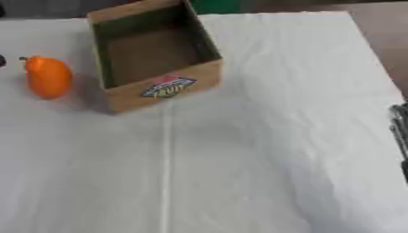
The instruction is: Pick up objects on the table and place them in the box.
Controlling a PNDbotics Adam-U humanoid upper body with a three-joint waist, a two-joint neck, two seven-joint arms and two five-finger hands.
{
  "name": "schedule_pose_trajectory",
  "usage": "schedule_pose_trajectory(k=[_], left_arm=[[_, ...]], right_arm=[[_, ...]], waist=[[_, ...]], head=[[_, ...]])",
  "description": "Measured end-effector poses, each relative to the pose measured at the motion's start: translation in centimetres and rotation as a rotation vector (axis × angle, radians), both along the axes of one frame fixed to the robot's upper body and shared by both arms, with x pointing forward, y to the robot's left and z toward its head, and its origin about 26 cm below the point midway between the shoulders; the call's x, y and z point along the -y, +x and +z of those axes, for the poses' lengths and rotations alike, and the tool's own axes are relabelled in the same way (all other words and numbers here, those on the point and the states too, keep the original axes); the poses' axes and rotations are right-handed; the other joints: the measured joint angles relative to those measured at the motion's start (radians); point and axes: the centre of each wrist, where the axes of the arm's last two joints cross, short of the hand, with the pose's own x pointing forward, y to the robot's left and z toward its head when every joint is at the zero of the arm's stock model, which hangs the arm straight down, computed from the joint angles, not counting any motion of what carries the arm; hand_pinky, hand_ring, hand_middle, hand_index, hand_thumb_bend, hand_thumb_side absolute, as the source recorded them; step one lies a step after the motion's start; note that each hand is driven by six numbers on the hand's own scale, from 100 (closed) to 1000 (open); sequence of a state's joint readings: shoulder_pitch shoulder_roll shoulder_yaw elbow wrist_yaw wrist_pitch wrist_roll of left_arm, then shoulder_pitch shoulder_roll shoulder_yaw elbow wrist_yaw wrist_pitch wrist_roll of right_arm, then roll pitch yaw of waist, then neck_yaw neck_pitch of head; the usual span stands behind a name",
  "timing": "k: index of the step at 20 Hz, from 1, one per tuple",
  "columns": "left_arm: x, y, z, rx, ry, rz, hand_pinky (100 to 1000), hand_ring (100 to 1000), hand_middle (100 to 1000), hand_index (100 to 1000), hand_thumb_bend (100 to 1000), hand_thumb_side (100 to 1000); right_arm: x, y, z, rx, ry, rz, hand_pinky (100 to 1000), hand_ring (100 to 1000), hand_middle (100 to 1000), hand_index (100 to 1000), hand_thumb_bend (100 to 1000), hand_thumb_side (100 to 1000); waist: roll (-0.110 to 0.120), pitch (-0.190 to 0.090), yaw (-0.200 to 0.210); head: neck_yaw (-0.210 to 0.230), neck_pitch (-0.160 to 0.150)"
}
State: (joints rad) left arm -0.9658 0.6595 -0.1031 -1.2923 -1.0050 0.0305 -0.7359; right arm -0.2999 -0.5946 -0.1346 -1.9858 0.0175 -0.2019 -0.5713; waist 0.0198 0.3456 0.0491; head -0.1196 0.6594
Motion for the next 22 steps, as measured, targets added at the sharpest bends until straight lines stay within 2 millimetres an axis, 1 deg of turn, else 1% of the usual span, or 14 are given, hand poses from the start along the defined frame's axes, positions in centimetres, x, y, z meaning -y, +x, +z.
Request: schedule_pose_trajectory(k=[3, 4, 5, 6, 7, 8, 13, 14, 16, 19, 22], left_arm=[[0.7, 0.7, -0.4, -0.046, 0.010, -0.021, 535, 763, 836, 1000, 1000, 773], [1.0, 0.9, -0.5, -0.059, 0.010, -0.028, 538, 767, 840, 1000, 1000, 717], [1.3, 1.2, -0.6, -0.074, 0.005, -0.033, 538, 767, 840, 1000, 1000, 717], [1.6, 1.5, -0.8, -0.089, -0.001, -0.038, 539, 762, 840, 1000, 1000, 661], [1.8, 1.8, -1.1, -0.108, -0.015, -0.044, 539, 762, 839, 1000, 1000, 656], [2.0, 2.1, -1.4, -0.129, -0.032, -0.052, 540, 751, 828, 1000, 1000, 629], [2.7, 2.9, -2.5, -0.208, -0.111, -0.107, 543, 751, 829, 999, 1000, 597], [2.8, 3.0, -2.5, -0.215, -0.119, -0.117, 542, 752, 834, 994, 969, 584], [3.2, 3.1, -2.6, -0.228, -0.126, -0.139, 539, 748, 832, 967, 958, 588], [3.8, 3.2, -2.8, -0.246, -0.135, -0.166, 530, 741, 824, 938, 914, 574], [4.0, 3.5, -3.2, -0.266, -0.136, -0.169, 520, 732, 811, 917, 866, 585]], right_arm=[[0.0, 0.0, 0.0, -0.001, 0.000, 0.002, 775, 798, 785, 846, 100, 1000], [-0.1, 0.0, 0.0, -0.003, -0.001, 0.004, 776, 798, 784, 846, 100, 1000], [-0.1, 0.0, 0.0, -0.004, -0.002, 0.006, 776, 798, 784, 846, 100, 1000], [-0.2, 0.1, 0.0, -0.004, -0.003, 0.008, 776, 798, 783, 845, 100, 1000], [-0.2, 0.1, 0.0, -0.005, -0.003, 0.009, 776, 798, 783, 845, 100, 1000], [-0.2, 0.1, 0.0, -0.005, -0.002, 0.011, 777, 798, 782, 844, 100, 1000], [-0.2, 0.1, 0.0, -0.006, 0.000, 0.012, 778, 798, 780, 843, 100, 1000], [-0.2, 0.1, 0.0, -0.007, 0.001, 0.013, 778, 799, 780, 842, 100, 1000], [-0.2, 0.1, 0.0, -0.009, 0.003, 0.013, 778, 798, 779, 841, 100, 1000], [-0.2, 0.1, 0.0, -0.009, 0.007, 0.014, 778, 797, 777, 840, 100, 1000], [-0.3, 0.1, 0.0, -0.009, 0.012, 0.015, 778, 797, 776, 840, 100, 1000]], waist=[[-0.003, 0.000, 0.000], [-0.003, 0.000, -0.001], [-0.003, 0.000, -0.001], [-0.003, 0.000, -0.001], [-0.003, 0.000, -0.003], [-0.003, 0.000, -0.004], [-0.003, 0.000, -0.009], [-0.002, 0.000, -0.009], [0.002, 0.001, -0.011], [0.003, 0.006, -0.013], [0.004, 0.007, -0.017]], head=[[0.004, -0.001], [0.005, -0.001], [0.006, -0.002], [0.008, -0.003], [0.009, -0.004], [0.011, -0.007], [0.015, -0.011], [0.016, -0.011], [0.017, -0.011], [0.020, -0.011], [0.023, -0.012]])
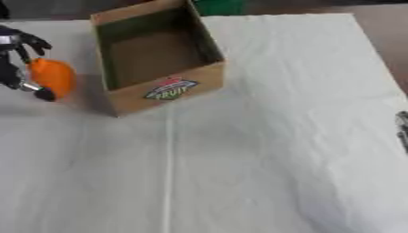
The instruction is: Pick up objects on the table and place them in the box.
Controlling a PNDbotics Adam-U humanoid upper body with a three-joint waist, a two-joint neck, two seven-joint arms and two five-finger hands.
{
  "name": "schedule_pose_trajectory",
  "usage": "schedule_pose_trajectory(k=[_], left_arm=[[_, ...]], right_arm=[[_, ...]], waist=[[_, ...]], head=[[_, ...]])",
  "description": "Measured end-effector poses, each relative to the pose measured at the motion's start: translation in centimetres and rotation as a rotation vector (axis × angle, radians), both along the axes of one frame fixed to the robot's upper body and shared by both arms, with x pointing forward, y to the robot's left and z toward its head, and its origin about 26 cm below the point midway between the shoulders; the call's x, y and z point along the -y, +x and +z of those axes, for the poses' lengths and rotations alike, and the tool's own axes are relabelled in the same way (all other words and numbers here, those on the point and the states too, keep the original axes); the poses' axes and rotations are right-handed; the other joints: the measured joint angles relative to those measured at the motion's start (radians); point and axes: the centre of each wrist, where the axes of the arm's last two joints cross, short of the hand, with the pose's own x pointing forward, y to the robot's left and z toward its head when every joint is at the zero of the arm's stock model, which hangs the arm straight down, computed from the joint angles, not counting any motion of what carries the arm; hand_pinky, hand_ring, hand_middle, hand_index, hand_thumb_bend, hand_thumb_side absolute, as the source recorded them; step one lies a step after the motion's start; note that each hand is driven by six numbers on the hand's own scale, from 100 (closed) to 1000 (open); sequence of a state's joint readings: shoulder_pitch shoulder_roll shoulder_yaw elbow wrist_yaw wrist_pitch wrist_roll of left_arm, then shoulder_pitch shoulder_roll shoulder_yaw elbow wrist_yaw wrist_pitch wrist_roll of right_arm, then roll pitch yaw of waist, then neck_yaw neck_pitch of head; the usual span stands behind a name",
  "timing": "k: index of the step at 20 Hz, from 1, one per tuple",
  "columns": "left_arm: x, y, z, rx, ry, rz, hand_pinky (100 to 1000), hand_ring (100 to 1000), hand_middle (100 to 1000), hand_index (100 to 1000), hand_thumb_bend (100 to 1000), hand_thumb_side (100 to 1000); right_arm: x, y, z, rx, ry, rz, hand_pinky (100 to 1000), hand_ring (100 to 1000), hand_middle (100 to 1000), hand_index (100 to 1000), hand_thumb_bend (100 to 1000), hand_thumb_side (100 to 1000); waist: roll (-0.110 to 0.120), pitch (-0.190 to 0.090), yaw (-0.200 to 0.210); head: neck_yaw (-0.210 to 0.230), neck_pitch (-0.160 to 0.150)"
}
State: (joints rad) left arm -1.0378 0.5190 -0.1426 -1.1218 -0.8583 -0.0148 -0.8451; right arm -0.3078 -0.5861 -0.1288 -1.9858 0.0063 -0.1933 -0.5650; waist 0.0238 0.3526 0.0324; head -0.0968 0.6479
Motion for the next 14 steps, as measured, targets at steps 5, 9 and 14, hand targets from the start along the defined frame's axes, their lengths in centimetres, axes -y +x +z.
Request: schedule_pose_trajectory(k=[5, 9, 14], left_arm=[[0.0, 0.4, -0.7, -0.024, 0.003, 0.009, 477, 703, 768, 886, 700, 562], [0.0, 0.6, -1.2, -0.032, 0.008, 0.019, 400, 640, 722, 811, 163, 403], [0.0, 0.7, -1.4, -0.017, 0.038, 0.032, 387, 635, 728, 793, 100, 429]], right_arm=[[0.0, 0.0, 0.0, 0.000, 0.003, 0.000, 779, 796, 775, 839, 100, 1000], [0.0, 0.0, 0.0, 0.000, 0.006, 0.001, 779, 796, 774, 837, 100, 1000], [0.0, 0.0, 0.0, 0.000, 0.008, 0.002, 780, 796, 773, 837, 100, 1000]], waist=[[0.002, 0.002, -0.003], [0.003, 0.003, -0.006], [0.003, 0.004, -0.007]], head=[[0.003, -0.003], [0.003, -0.003], [0.003, -0.003]])
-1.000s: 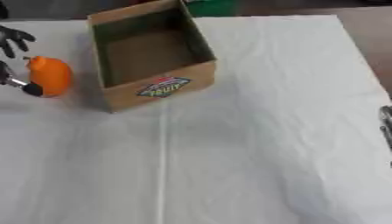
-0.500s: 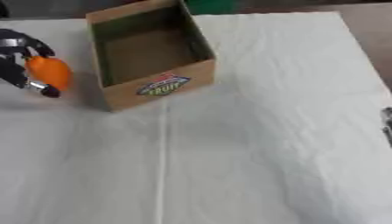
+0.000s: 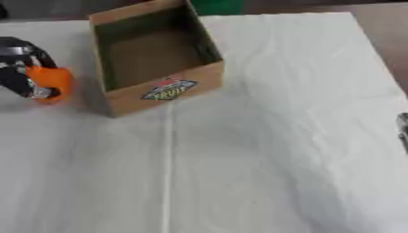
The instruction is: Pick up objects on the table and place them in the box.
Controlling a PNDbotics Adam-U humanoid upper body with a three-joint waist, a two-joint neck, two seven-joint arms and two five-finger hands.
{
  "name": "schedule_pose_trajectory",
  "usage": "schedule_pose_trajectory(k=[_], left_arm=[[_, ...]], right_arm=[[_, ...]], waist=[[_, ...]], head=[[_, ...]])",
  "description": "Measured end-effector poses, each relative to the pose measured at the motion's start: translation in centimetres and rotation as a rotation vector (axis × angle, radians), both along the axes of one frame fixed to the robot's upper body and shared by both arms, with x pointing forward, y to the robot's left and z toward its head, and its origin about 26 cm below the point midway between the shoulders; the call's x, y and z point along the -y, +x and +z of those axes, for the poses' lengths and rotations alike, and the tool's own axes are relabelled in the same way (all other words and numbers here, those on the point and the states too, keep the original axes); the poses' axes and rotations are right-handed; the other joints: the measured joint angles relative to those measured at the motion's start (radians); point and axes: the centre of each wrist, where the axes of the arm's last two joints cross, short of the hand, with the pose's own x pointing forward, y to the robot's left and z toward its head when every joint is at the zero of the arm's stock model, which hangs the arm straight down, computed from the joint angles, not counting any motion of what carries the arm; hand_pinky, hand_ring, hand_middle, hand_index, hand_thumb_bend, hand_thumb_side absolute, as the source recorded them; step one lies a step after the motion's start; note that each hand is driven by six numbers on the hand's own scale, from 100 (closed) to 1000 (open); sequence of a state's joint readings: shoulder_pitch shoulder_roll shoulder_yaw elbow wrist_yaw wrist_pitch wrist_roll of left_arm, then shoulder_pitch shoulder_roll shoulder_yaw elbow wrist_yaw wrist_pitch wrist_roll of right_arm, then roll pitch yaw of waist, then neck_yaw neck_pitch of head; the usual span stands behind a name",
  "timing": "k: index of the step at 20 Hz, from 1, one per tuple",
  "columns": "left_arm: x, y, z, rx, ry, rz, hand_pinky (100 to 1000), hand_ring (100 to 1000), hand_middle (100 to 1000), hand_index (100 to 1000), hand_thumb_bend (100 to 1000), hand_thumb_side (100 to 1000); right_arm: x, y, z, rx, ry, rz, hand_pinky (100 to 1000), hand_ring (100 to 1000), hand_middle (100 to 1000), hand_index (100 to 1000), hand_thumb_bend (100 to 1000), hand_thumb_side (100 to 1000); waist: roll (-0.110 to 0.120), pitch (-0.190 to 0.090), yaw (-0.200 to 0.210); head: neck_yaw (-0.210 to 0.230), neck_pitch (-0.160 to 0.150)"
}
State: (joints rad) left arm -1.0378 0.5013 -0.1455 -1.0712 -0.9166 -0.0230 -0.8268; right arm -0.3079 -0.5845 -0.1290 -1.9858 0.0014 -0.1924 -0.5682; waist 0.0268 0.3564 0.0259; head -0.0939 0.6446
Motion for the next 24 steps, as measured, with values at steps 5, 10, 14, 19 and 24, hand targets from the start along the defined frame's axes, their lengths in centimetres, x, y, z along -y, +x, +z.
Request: schedule_pose_trajectory(k=[5, 10, 14, 19, 24], left_arm=[[0.1, -0.1, 0.1, 0.015, 0.044, 0.004, 401, 651, 744, 780, 100, 506], [0.3, -0.3, 0.6, 0.043, 0.071, -0.004, 369, 617, 733, 762, 100, 535], [0.7, -0.6, 1.1, 0.120, 0.076, -0.007, 221, 485, 595, 642, 100, 508], [1.3, -1.5, 2.5, 0.407, 0.054, 0.011, 100, 382, 499, 526, 100, 485], [2.1, -2.6, 4.5, 0.682, 0.059, 0.010, 100, 364, 483, 510, 100, 471]], right_arm=[[0.0, 0.0, 0.0, -0.001, 0.002, 0.002, 781, 796, 771, 838, 100, 1000], [0.0, 0.0, 0.0, -0.001, 0.003, 0.002, 781, 795, 770, 838, 100, 1000], [0.0, 0.0, 0.0, -0.001, 0.006, 0.004, 782, 793, 767, 838, 100, 1000], [0.0, 0.0, -0.1, -0.002, 0.015, 0.008, 782, 792, 765, 837, 100, 1000], [0.0, 0.0, -0.3, -0.004, 0.021, 0.007, 782, 791, 764, 837, 100, 1000]], waist=[[0.001, 0.000, 0.001], [0.002, 0.000, 0.002], [0.003, 0.000, 0.002], [0.007, 0.000, 0.003], [0.007, -0.002, 0.004]], head=[[0.000, 0.000], [0.000, 0.000], [0.000, 0.000], [-0.001, 0.000], [-0.003, 0.001]])
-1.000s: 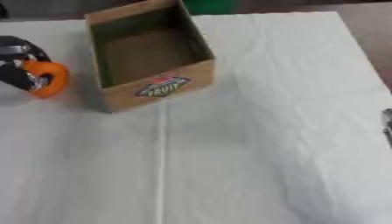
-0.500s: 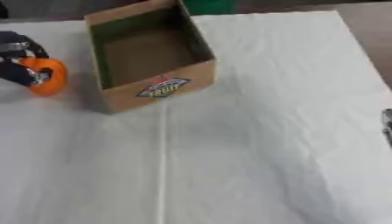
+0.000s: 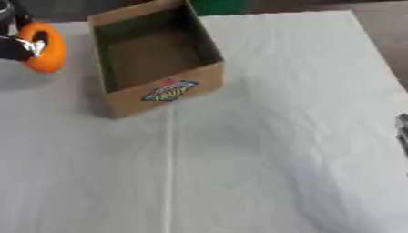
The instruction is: Pick up objects on the table and place them in the box.
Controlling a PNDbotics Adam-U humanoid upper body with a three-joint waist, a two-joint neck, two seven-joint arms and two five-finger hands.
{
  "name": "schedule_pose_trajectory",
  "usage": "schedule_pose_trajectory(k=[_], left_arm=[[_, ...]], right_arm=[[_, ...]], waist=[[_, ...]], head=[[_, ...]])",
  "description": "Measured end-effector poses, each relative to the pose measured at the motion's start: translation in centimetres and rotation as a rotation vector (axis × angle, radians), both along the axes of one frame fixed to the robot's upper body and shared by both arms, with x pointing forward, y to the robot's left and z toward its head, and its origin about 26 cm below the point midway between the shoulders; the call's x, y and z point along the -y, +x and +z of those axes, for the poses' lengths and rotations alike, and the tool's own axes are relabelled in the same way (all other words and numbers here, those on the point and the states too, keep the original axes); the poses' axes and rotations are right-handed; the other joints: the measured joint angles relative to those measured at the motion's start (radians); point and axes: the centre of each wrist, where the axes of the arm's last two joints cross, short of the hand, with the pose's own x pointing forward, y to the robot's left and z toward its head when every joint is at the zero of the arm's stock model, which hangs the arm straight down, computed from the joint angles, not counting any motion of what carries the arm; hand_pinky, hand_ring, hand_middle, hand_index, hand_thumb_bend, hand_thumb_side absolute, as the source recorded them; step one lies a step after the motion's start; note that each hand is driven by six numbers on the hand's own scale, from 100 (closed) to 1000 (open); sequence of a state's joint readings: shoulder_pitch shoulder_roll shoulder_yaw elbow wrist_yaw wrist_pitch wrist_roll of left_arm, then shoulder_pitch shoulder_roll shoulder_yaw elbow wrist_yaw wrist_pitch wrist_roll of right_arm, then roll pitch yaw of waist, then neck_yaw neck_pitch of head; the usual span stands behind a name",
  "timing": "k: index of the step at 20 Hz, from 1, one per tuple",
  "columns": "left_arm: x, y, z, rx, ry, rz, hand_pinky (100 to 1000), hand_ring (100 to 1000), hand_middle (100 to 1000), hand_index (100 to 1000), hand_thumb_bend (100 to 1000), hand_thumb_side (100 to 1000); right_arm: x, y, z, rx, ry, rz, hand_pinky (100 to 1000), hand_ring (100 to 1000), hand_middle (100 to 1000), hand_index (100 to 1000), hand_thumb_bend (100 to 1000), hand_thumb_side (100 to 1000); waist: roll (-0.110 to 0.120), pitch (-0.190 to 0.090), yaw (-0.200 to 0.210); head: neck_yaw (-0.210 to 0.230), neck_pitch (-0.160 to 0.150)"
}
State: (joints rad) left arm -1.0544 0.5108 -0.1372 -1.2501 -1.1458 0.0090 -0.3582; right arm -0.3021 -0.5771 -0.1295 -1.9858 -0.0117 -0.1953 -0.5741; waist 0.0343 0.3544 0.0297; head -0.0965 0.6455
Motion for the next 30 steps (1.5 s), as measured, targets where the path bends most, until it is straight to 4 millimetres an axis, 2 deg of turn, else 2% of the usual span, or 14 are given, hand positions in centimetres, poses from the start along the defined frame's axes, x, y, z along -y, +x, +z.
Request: schedule_pose_trajectory(k=[5, 9, 15, 18, 22, 30], left_arm=[[1.2, -1.5, 3.3, 0.203, -0.023, -0.032, 100, 357, 481, 516, 100, 485], [3.0, -2.3, 5.5, 0.317, -0.060, -0.077, 100, 350, 476, 517, 100, 490], [7.4, -2.5, 7.3, 0.416, -0.103, -0.204, 100, 356, 482, 521, 100, 489], [9.9, -1.6, 6.3, 0.400, -0.110, -0.249, 100, 365, 491, 527, 100, 479], [12.3, 0.1, 3.7, 0.330, -0.091, -0.274, 100, 370, 496, 532, 100, 464], [13.5, 2.9, -2.0, 0.151, -0.022, -0.263, 100, 382, 507, 543, 100, 444]], right_arm=[[0.0, 0.0, 0.0, 0.001, 0.005, 0.002, 781, 791, 763, 837, 100, 1000], [0.0, 0.0, 0.0, 0.000, 0.008, 0.004, 782, 791, 763, 836, 100, 1000], [-0.1, 0.0, 0.1, 0.003, 0.013, 0.013, 781, 791, 763, 836, 100, 1000], [-0.2, 0.1, 0.3, 0.007, 0.015, 0.026, 782, 791, 763, 836, 100, 1000], [-0.4, 0.2, 0.5, 0.010, 0.014, 0.039, 782, 791, 763, 835, 100, 1000], [-0.4, 0.2, 0.5, 0.012, 0.017, 0.044, 783, 792, 762, 835, 100, 1000]], waist=[[0.001, -0.004, 0.002], [0.001, -0.010, 0.001], [0.002, -0.013, -0.009], [0.002, -0.014, -0.018], [0.005, -0.014, -0.027], [0.012, -0.009, -0.031]], head=[[-0.003, 0.003], [-0.003, 0.003], [0.004, 0.003], [0.013, 0.003], [0.021, -0.005], [0.011, -0.007]])
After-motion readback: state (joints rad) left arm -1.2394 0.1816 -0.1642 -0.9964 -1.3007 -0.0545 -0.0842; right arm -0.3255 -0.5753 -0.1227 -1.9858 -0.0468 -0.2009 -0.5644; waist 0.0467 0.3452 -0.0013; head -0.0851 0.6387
